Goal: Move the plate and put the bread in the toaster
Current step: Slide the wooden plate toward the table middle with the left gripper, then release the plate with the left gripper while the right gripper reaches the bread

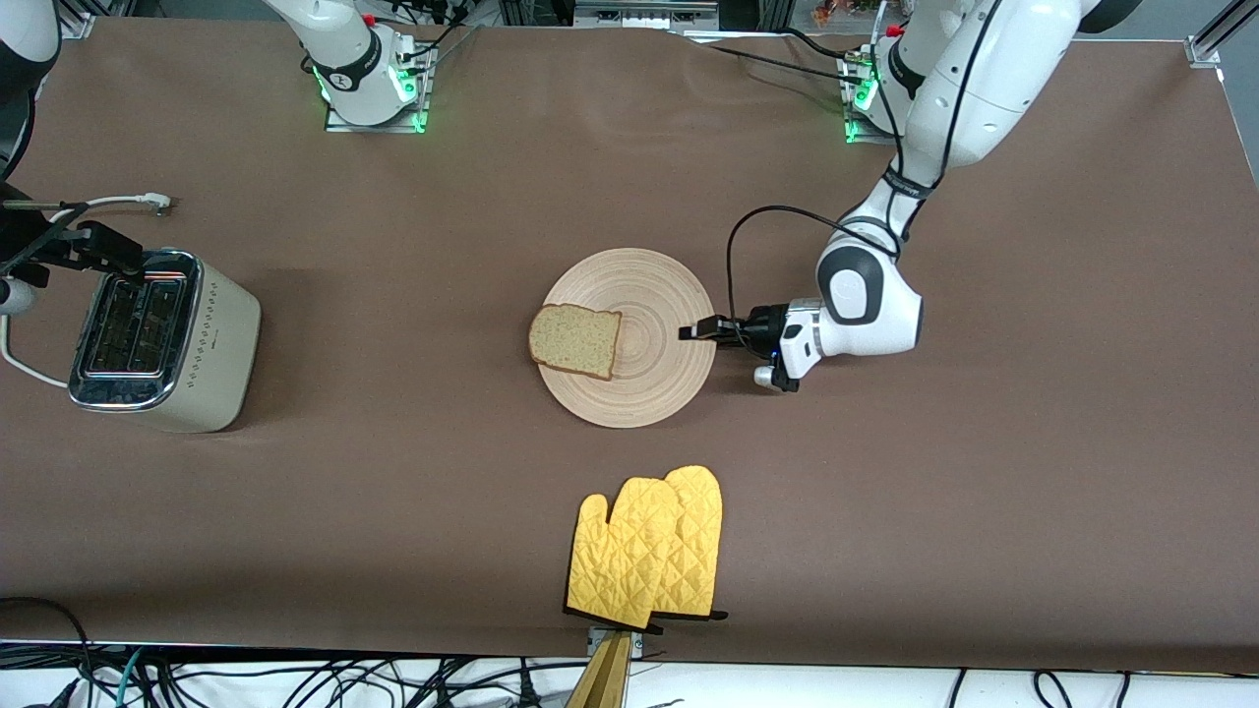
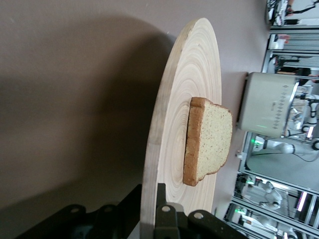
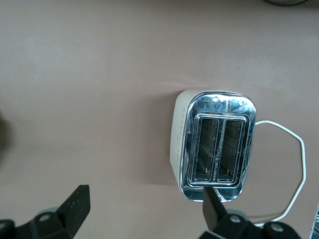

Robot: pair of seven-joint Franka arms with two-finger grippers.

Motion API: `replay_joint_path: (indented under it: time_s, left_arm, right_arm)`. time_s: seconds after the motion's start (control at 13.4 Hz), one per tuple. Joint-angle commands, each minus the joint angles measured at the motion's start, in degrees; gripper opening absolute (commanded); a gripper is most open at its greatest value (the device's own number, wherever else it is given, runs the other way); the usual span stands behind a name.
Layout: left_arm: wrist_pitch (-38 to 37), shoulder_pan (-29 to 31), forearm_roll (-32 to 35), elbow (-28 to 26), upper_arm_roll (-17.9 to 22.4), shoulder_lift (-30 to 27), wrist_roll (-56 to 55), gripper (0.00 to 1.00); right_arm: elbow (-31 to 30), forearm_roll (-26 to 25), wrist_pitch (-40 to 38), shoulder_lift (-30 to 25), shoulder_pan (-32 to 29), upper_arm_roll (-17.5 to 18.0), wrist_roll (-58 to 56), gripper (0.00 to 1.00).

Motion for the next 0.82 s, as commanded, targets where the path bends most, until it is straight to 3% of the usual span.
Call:
replay_joint_path:
  time_s: [0.0,0.07,0.15,0.22,0.3,0.37,0.45,0.74]
  left_arm:
    - [-0.1,-2.1,-4.6,2.0,0.8,1.1,0.4,0.0]
    - [-0.1,-2.5,-5.4,2.0,1.2,1.0,0.5,0.0]
    - [0.0,-2.8,-5.4,1.9,1.7,1.1,1.1,0.17]
    - [0.0,-2.8,-5.3,1.8,2.3,1.1,1.8,0.26]
    - [0.0,-2.7,-5.5,1.5,2.8,1.0,2.0,0.45]
    - [0.1,-2.5,-6.1,1.0,3.4,0.7,2.0,0.82]
    - [0.3,-2.0,-6.3,-0.1,4.9,-0.1,2.5,1.0]
    - [0.0,5.7,-5.4,-5.4,5.9,-5.8,5.3,1.0]
  right_arm:
    - [0.2,-0.9,-0.6,1.8,0.3,0.5,0.7,1.0]
    - [0.1,-0.4,-0.6,2.4,0.2,0.5,0.8,1.0]
    - [-0.9,-0.1,-0.5,2.5,0.3,0.5,0.8,1.0]
    - [-1.8,0.0,-0.5,2.5,0.8,0.6,0.8,1.0]
    - [-2.6,0.7,-0.1,2.6,1.7,0.6,1.3,1.0]
    - [-2.8,2.6,0.0,2.9,2.2,0.6,3.9,1.0]
    - [-3.0,4.9,0.1,3.7,2.7,0.6,7.7,1.0]
    - [-6.5,12.0,6.1,6.7,7.3,0.6,18.6,1.0]
